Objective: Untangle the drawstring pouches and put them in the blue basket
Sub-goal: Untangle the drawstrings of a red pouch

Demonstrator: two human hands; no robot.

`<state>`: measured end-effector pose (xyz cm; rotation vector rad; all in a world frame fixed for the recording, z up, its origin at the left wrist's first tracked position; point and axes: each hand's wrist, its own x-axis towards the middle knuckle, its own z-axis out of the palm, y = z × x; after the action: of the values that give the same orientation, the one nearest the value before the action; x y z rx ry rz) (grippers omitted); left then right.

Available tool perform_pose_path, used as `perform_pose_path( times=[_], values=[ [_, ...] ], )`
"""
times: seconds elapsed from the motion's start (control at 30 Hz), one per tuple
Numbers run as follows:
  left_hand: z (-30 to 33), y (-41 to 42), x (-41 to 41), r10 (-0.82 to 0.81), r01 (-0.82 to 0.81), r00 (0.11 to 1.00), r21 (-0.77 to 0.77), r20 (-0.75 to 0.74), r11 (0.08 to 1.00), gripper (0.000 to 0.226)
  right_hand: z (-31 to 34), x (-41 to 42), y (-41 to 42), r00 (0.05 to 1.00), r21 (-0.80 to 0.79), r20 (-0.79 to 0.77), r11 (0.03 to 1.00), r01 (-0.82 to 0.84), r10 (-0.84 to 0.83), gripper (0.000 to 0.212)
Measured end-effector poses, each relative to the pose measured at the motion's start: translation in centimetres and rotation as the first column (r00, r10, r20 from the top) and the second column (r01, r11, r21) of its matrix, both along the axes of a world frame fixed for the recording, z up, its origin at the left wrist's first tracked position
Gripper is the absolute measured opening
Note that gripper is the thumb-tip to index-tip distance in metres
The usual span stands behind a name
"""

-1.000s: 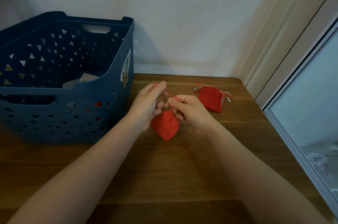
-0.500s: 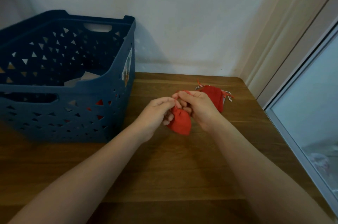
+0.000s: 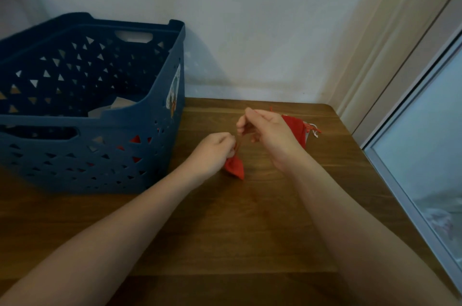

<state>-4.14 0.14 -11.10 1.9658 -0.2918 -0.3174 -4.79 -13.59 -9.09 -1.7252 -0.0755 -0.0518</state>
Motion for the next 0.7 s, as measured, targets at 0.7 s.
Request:
perform_pose_path(
  times=[0.7],
  values=[
    [-0.2,1.7,0.7,0.000,-0.029,0.990,-0.196,-0.144,0.980,0.040,-2.7,-0.3,-0.3,0.955,-0.219,-0.230,0.946,-0.239,0.188,0.017]
  ],
)
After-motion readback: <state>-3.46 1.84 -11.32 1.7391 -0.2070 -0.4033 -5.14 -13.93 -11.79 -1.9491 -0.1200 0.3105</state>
